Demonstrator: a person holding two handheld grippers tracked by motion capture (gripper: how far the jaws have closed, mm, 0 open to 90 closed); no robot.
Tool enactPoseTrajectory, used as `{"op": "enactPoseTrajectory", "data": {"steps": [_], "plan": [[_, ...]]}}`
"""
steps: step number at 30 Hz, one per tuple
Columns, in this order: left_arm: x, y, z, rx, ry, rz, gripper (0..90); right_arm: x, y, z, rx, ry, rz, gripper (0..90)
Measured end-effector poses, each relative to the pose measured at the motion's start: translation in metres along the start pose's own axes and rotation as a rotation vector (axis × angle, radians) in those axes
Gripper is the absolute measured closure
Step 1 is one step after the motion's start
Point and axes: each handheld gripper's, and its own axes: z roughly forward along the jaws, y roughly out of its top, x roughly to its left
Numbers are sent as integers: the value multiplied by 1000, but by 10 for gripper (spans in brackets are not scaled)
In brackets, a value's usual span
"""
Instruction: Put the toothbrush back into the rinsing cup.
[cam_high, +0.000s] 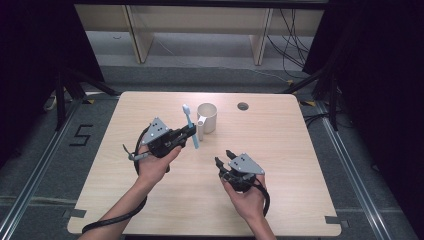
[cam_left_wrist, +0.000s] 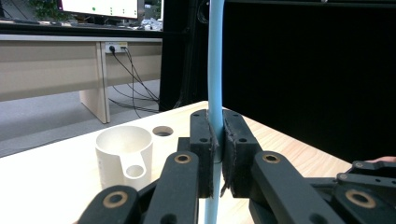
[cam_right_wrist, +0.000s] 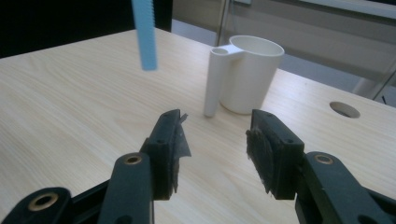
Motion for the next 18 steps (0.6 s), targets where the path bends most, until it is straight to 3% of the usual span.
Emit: {"op": "enactPoseTrajectory", "data": {"steps": [1, 4, 5, 6, 7, 8, 12, 17, 18], "plan": [[1, 0, -1, -1, 4, 1, 836, -3, -1, 0, -6, -7, -32, 550], [3, -1, -3, 2, 12, 11, 835, -6, -6, -3, 11, -16, 13, 552], [4, -2, -4, 1, 14, 11, 836, -6, -8, -2, 16, 3, 34, 553], [5, -2, -4, 1, 14, 13, 836, -9, -9, -3, 15, -22, 8, 555], [5, -2, -5, 0, 17, 10, 836, -11, -10, -4, 21, -17, 6, 556], [6, -2, -6, 1, 17, 13, 836, -10, -12, -4, 26, -15, 29, 556], [8, -2, -8, -3, 18, 17, 836, -16, -16, -7, 39, -28, 22, 559], [12, -2, -11, -7, 23, 29, 836, -21, -22, -9, 46, -34, 55, 563], [13, -2, -11, -10, 23, 29, 835, -23, -23, -10, 39, -55, 41, 564]]}}
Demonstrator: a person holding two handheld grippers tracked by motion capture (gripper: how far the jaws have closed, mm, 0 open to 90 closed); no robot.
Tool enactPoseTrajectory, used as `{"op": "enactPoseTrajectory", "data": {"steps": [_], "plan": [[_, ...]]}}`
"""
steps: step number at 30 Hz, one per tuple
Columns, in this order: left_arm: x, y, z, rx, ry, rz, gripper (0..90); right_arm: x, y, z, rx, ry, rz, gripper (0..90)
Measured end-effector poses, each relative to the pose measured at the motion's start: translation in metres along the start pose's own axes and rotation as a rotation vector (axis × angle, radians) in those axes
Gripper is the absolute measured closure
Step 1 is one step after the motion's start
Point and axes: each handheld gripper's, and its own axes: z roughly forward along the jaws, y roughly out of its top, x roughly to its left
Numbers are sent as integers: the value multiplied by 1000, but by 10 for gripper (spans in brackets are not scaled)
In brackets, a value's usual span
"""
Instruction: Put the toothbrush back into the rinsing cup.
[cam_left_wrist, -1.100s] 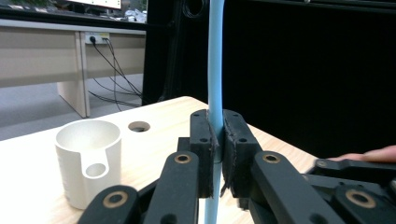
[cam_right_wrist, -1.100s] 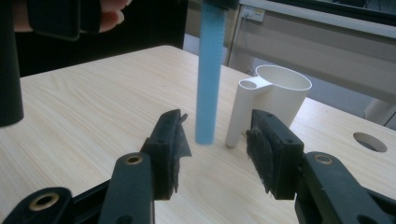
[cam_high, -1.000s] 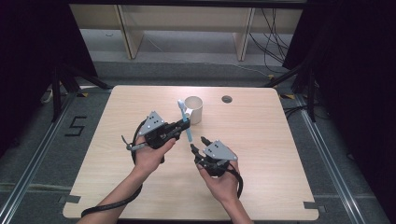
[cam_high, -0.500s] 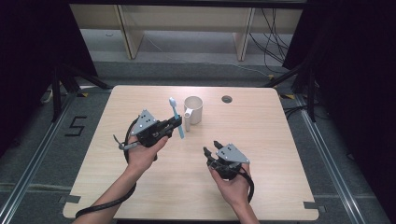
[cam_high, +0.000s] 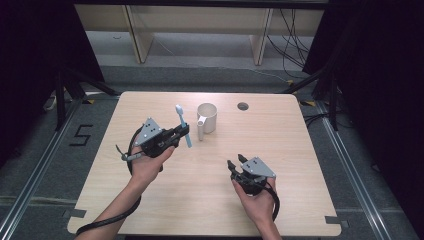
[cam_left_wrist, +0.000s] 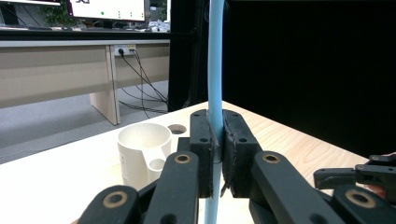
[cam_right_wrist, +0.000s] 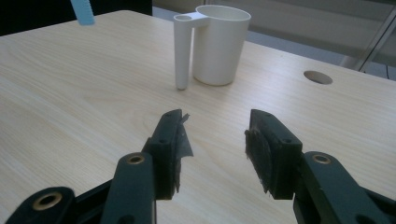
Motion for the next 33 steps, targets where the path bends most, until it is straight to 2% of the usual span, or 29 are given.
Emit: {"op": "enactPoseTrajectory", "data": {"steps": [2, 8, 9, 10, 14, 15, 16, 17, 20, 24, 25, 27, 28, 29, 30, 33], "plan": [[2, 0, -1, 0, 3, 4, 835, -2, -2, -1, 12, 11, 24, 565], [6, 0, -5, -1, 14, 7, 835, -11, -8, -5, 18, -22, 42, 568], [6, 0, -6, -3, 14, 9, 836, -13, -9, -5, 12, -11, 42, 568], [7, -1, -6, -2, 16, 8, 835, -14, -9, -6, 18, -26, 37, 568], [9, -1, -8, 3, 22, 10, 836, -18, -12, -7, 19, -35, 42, 569], [10, -1, -8, -1, 21, 7, 835, -18, -12, -8, 17, -45, 59, 569], [10, -1, -9, 3, 25, 10, 836, -20, -13, -7, 15, -51, 46, 569], [11, -1, -10, 3, 26, 10, 835, -21, -14, -6, 6, -40, 56, 569], [13, -1, -11, -2, 31, 19, 836, -23, -15, -8, 22, -56, 59, 569], [18, -1, -14, -1, 38, 26, 836, -28, -18, -7, 13, -72, 60, 569], [19, -1, -14, -1, 39, 27, 835, -28, -19, -7, 18, -66, 80, 570], [21, -1, -15, -1, 42, 28, 836, -31, -20, -7, 7, -66, 83, 569], [22, -1, -16, 1, 43, 30, 836, -33, -20, -7, 8, -82, 80, 569], [24, -1, -16, 2, 44, 33, 835, -33, -20, -8, 17, -89, 99, 569], [25, -1, -16, 4, 47, 39, 835, -36, -21, -7, 10, -81, 87, 569], [27, -1, -17, 8, 50, 41, 836, -40, -22, -8, 9, -82, 99, 569]]}}
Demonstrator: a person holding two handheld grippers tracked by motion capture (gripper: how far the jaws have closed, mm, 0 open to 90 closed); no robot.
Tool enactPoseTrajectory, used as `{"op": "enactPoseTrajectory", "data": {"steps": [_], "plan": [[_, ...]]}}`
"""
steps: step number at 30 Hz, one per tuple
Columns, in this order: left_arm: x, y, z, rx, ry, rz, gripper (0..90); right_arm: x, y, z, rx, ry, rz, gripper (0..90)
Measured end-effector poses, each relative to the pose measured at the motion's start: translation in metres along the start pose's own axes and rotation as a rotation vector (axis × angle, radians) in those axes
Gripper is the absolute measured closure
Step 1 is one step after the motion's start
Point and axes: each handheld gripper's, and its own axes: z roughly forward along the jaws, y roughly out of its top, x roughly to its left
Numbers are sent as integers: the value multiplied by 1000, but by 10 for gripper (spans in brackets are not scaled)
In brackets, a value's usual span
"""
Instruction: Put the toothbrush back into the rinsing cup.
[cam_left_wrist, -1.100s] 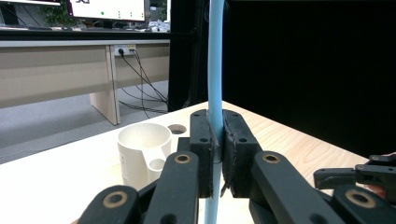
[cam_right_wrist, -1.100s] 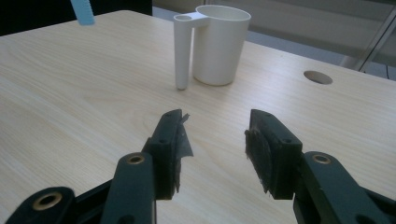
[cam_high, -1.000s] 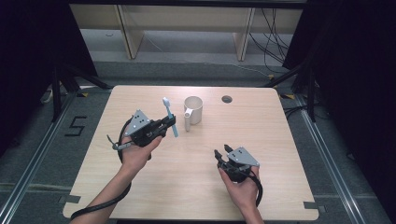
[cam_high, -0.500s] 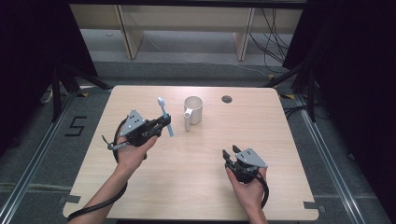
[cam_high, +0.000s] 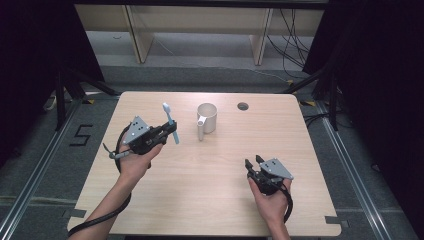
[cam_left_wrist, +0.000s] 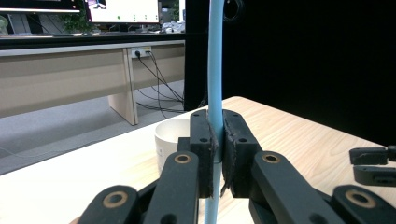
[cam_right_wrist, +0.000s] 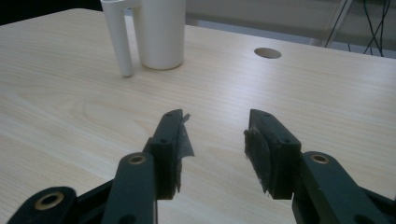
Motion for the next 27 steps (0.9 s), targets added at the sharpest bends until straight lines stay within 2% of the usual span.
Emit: {"op": "enactPoseTrajectory", "data": {"steps": [2, 3, 4, 5, 6, 7, 8, 9, 11, 12, 14, 16, 17, 18, 20, 22, 26, 27], "plan": [[1, 0, 0, -3, 5, -6, 836, -1, -1, -1, 0, -13, 19, 570], [2, 1, 0, -4, 5, -3, 836, -4, 0, -2, -10, -21, -2, 570], [3, 2, 1, -7, 6, -5, 835, -4, -1, -1, -12, -15, 18, 570], [3, 2, 1, -8, 6, -6, 836, -6, -1, -2, -10, -11, 20, 570], [4, 3, 1, -8, 5, -9, 836, -7, -1, -3, -10, -26, 10, 570], [4, 3, 2, -9, 2, -14, 836, -7, -2, -1, -25, -13, 24, 570], [4, 4, 2, -9, 1, -16, 836, -7, -2, -4, -7, -24, 34, 570], [5, 5, 3, -11, 2, -14, 836, -8, -2, -4, -10, -35, 24, 570], [5, 6, 3, -12, 2, -13, 836, -7, -2, -6, -7, -32, 53, 570], [5, 6, 3, -14, 3, -12, 836, -9, -2, -4, -28, -25, 29, 570], [6, 7, 4, -17, 5, -6, 836, -9, -2, -5, -20, -18, 40, 570], [5, 7, 5, -20, 5, -4, 836, -10, -3, -4, -28, -24, 14, 570], [5, 7, 6, -24, 3, -4, 836, -8, -2, -6, -9, -36, 34, 570], [5, 7, 7, -29, 0, -3, 836, -8, -3, -5, -12, -42, 31, 570], [4, 7, 8, -29, -5, 5, 835, -7, -2, -5, -10, -23, 34, 570], [3, 6, 10, -35, -8, 5, 836, -7, -1, -6, -12, -35, 24, 570], [2, 6, 14, -39, -13, 21, 835, -6, -2, -7, -5, -40, 37, 571], [2, 7, 15, -40, -14, 24, 835, -8, -2, -7, -7, -44, 16, 571]]}}
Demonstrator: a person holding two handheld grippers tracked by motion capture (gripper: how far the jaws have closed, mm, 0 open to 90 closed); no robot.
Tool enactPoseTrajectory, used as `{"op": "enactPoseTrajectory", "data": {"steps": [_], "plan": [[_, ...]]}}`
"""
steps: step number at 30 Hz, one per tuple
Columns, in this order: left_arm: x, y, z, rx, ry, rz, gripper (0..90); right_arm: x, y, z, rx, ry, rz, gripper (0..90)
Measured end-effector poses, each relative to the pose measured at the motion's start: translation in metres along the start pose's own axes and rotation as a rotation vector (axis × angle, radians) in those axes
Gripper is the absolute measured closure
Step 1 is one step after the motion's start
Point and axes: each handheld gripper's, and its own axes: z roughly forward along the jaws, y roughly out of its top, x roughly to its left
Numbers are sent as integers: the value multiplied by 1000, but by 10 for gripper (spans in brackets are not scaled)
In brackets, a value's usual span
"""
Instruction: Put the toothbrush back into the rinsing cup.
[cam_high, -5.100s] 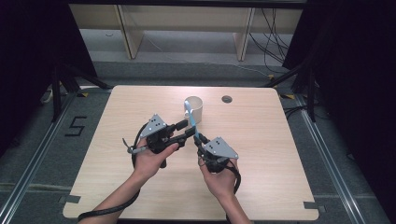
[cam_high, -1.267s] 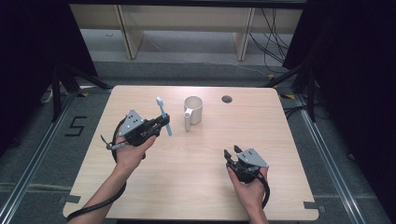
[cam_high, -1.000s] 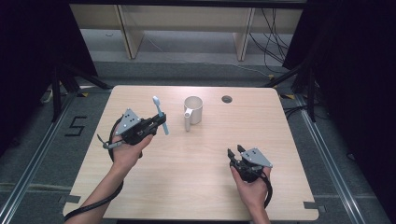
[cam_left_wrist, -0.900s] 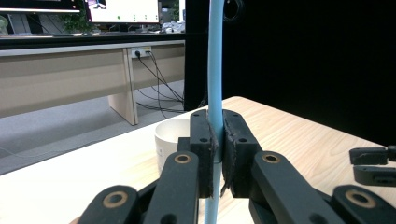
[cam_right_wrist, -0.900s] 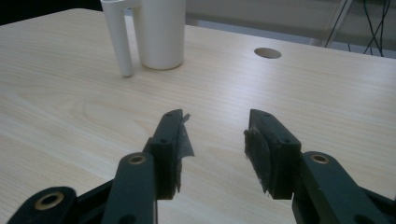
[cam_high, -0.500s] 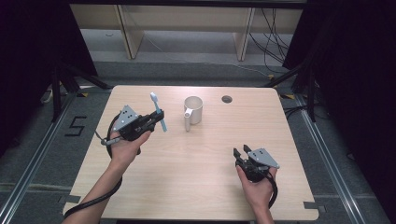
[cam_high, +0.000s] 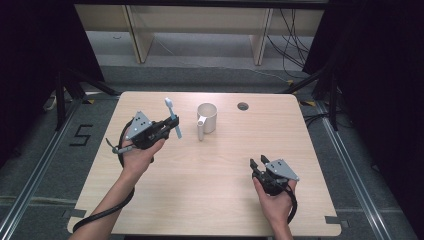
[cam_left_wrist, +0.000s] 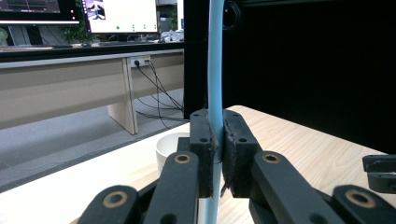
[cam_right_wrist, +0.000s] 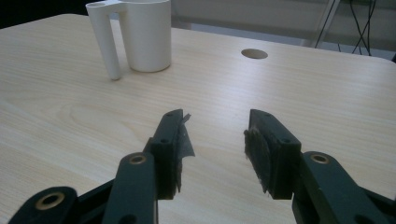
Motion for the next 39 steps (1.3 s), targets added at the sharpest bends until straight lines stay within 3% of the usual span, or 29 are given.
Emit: {"op": "enactPoseTrajectory", "data": {"steps": [5, 7, 11, 15, 17, 19, 24, 28, 29, 39], "plan": [[0, 1, 7, -3, 0, 5, 835, -1, 0, 1, -14, 14, 12, 571], [1, 2, 9, -6, 0, 5, 836, -2, 0, 1, -15, -1, -9, 571], [0, 3, 13, -12, -1, 5, 835, -2, 0, 1, -12, 13, 14, 571], [-1, 5, 17, -18, -4, 6, 835, -2, 0, 0, -15, -3, 0, 571], [-1, 6, 18, -18, -5, 8, 835, 0, 0, 0, -8, -2, 24, 571], [-1, 7, 19, -19, -5, 8, 835, -3, 0, 0, -20, -5, -12, 571], [0, 9, 21, -27, -3, 5, 835, -3, 0, 1, -21, -8, -10, 571], [0, 11, 23, -33, -2, 3, 835, -1, 0, 1, -11, 0, 9, 571], [-1, 11, 23, -34, -1, 1, 835, 1, 0, 0, -2, 0, 34, 570], [-1, 13, 28, -44, -2, 2, 835, 0, 0, 0, -8, -2, 26, 570]]}}
